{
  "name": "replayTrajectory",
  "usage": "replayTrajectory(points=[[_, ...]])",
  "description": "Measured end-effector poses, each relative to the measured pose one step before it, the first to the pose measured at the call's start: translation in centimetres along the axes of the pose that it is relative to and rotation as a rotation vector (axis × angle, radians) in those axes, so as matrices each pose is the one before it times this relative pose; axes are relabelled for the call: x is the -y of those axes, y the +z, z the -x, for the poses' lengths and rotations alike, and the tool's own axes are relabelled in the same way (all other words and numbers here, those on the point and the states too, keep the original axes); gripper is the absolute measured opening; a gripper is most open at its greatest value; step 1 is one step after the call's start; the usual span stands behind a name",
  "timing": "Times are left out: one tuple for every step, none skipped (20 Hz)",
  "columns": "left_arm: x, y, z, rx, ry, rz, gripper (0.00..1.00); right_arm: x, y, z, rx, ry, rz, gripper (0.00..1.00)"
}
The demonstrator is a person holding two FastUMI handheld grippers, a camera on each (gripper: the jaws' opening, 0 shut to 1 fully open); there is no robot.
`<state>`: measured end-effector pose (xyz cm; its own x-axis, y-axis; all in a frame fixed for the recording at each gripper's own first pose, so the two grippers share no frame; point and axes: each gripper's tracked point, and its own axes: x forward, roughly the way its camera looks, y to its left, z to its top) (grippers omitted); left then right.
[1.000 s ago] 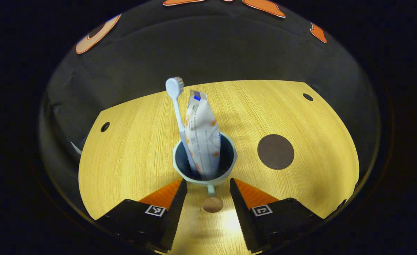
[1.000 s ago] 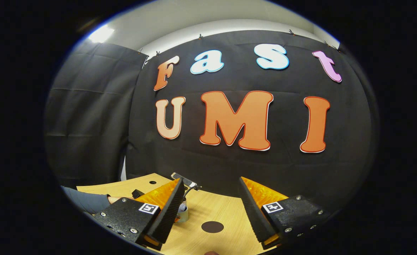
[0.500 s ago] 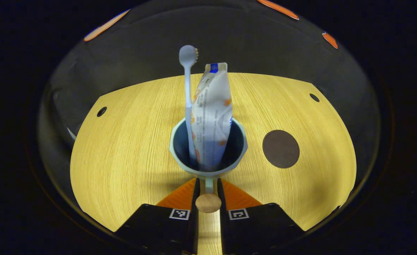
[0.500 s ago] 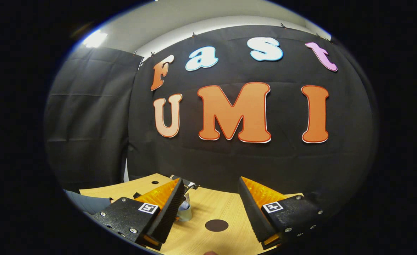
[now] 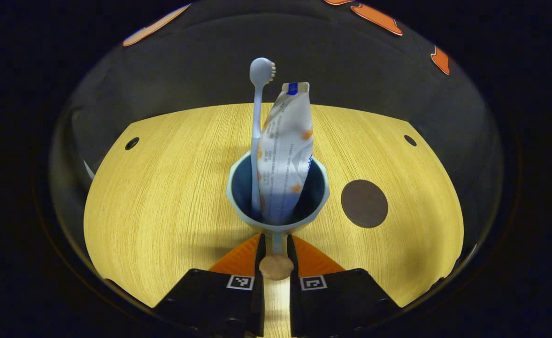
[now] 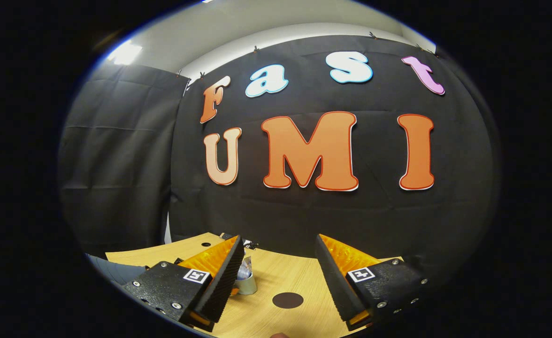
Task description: Put the toothbrush and toothpaste on the desktop into the cup, then pick up the cup and place it on the coaster on the desktop.
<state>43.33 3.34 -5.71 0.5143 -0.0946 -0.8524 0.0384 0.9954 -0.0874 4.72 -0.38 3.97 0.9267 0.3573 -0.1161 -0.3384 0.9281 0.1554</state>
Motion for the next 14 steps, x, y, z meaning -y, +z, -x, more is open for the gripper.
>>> replayTrajectory(points=[[-0.065,0.093,0.143,0.01048,0.00067,-0.0092,0.21,-0.017,0.016,0.111,0.00133,-0.00257,0.00112,0.92],[0.018,0.141,0.133,0.00881,0.00121,-0.00843,0.21,0.212,0.04,0.258,0.00213,-0.00466,0.00396,0.92],[0.045,0.087,0.133,0.01074,0.001,-0.01082,0.21,0.207,-0.047,0.217,0.00492,-0.00419,0.00683,0.96],[0.0,0.047,0.169,0.00908,0.00057,-0.00851,0.21,0.226,0.013,0.125,0.00497,-0.00896,0.00808,0.92],[0.038,0.183,0.076,0.01092,-0.00157,-0.00662,0.21,0.392,0.114,0.183,0.00399,-0.01137,0.00726,0.91],[0.026,0.109,0.186,0.00569,-0.00073,-0.01017,0.21,0.34,0.112,0.348,0.00579,-0.01155,0.00228,0.96],[0.062,0.123,0.013,0.00241,0.00021,-0.00883,0.21,0.286,-0.001,0.232,0.00498,-0.0069,-0.00115,0.92],[0.182,0.199,0.021,0.00229,-0.00068,-0.01097,0.21,0.429,-0.28,0.45,0.00094,-0.00558,-0.00209,0.92],[0.223,0.194,0.1,0.0009,-0.00351,-0.01166,0.21,0.448,-0.154,0.342,-0.00046,-0.00785,-0.00213,0.92],[0.078,0.248,0.19,0.00308,-0.00604,-0.01034,0.21,0.491,0.094,0.258,0.00185,-0.00934,-0.00138,0.92],[0.176,0.254,0.124,0.00128,-0.00951,-0.01098,0.2,0.533,-0.025,0.254,0.0011,-0.01194,-0.00122,0.96],[0.02,0.131,0.036,0.0027,-0.00934,-0.01013,0.2,0.449,-0.143,0.229,-0.00072,-0.00806,-0.00146,0.91],[0.047,0.171,0.088,0.00246,-0.00703,-0.01164,0.22,0.469,-0.177,0.212,-0.00278,-0.0083,-0.00238,0.92],[0.096,0.189,0.163,0.00286,-0.00704,-0.013,0.22,0.486,-0.368,0.282,-0.00594,-0.00772,-0.00289,0.92]])
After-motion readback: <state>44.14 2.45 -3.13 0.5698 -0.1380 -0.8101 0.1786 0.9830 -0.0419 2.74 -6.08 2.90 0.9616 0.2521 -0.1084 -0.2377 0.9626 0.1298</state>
